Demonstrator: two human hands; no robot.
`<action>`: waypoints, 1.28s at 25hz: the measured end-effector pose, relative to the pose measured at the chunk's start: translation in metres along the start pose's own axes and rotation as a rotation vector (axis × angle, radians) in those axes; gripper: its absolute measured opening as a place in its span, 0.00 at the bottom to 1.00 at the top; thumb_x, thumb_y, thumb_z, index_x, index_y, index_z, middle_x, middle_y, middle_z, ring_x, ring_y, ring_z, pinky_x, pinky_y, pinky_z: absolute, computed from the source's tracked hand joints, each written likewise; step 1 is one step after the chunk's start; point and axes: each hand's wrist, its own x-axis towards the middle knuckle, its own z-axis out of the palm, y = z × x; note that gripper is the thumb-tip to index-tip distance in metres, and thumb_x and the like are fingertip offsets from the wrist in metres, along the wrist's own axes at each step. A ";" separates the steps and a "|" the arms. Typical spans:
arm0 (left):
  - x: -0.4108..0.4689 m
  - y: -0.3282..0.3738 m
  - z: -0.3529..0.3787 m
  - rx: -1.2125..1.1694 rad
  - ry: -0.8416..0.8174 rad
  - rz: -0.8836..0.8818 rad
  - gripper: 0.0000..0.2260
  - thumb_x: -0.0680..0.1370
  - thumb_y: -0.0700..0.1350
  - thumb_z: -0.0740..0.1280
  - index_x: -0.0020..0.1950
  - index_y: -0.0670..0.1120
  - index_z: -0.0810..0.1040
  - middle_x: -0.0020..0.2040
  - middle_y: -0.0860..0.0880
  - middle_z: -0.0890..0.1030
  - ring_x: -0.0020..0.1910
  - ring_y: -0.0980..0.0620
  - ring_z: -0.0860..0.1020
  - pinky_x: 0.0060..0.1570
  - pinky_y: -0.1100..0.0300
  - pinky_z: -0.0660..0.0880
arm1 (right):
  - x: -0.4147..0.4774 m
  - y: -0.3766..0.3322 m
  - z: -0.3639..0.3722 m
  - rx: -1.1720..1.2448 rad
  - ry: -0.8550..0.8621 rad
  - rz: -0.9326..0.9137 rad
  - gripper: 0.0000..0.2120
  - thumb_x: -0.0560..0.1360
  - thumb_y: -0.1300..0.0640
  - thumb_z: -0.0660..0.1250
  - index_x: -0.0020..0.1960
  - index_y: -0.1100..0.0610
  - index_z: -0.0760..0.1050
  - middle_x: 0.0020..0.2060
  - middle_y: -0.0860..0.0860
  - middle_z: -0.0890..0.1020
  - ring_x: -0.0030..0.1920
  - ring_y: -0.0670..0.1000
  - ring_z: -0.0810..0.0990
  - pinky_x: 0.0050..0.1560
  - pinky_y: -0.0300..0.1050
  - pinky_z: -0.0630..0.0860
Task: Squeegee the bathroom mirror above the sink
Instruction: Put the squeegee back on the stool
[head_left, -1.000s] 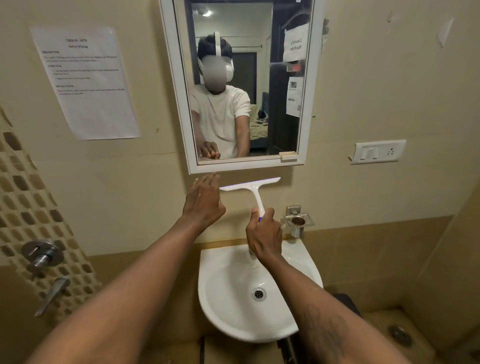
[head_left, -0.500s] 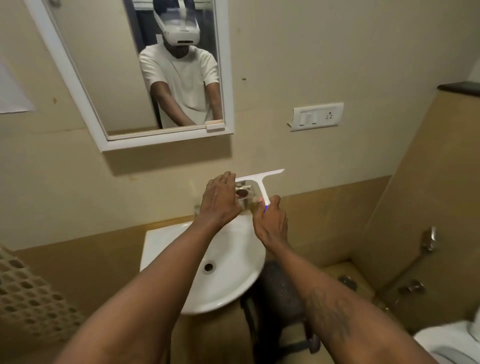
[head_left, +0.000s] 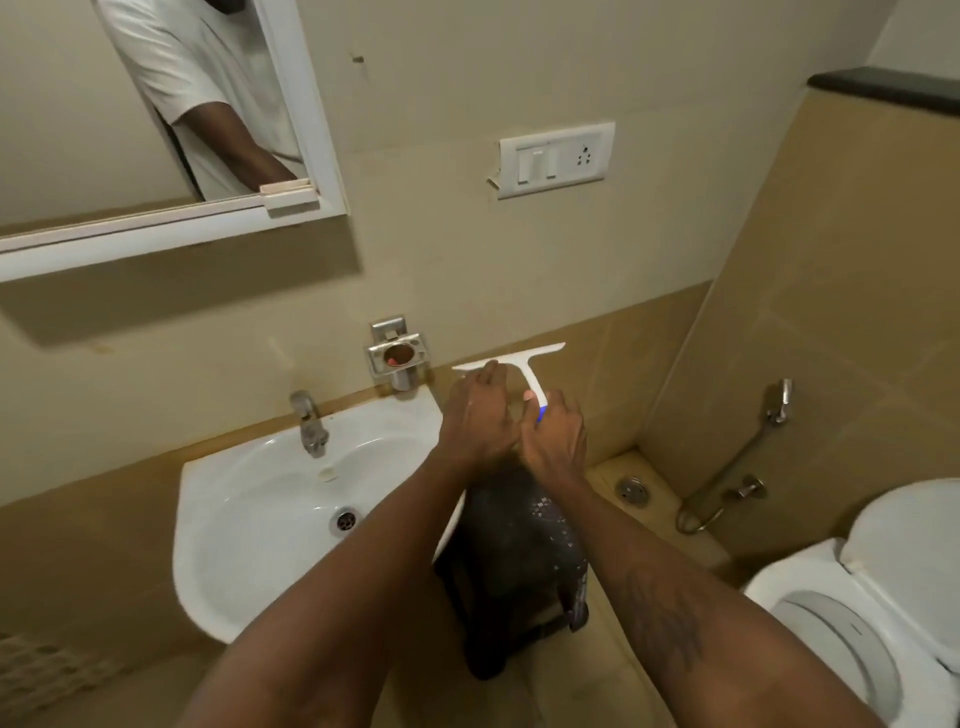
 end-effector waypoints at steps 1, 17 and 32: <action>0.005 0.001 0.016 -0.031 -0.014 -0.001 0.25 0.81 0.59 0.59 0.72 0.45 0.71 0.70 0.45 0.76 0.69 0.43 0.74 0.69 0.49 0.70 | 0.005 0.011 0.005 -0.019 0.007 0.015 0.19 0.85 0.47 0.58 0.64 0.61 0.77 0.56 0.60 0.79 0.52 0.62 0.80 0.54 0.54 0.76; 0.015 -0.083 0.303 -0.133 -0.378 -0.302 0.31 0.82 0.49 0.63 0.81 0.39 0.57 0.80 0.39 0.62 0.80 0.43 0.60 0.79 0.51 0.56 | 0.013 0.249 0.168 -0.157 -0.287 0.190 0.18 0.85 0.50 0.61 0.61 0.66 0.76 0.53 0.62 0.81 0.52 0.61 0.81 0.49 0.49 0.74; 0.000 -0.156 0.410 -0.061 -0.425 -0.401 0.28 0.77 0.46 0.67 0.75 0.40 0.66 0.70 0.40 0.74 0.66 0.41 0.75 0.69 0.51 0.72 | -0.007 0.345 0.286 -0.204 -0.366 0.193 0.21 0.85 0.46 0.59 0.57 0.64 0.78 0.50 0.60 0.82 0.51 0.60 0.81 0.53 0.50 0.74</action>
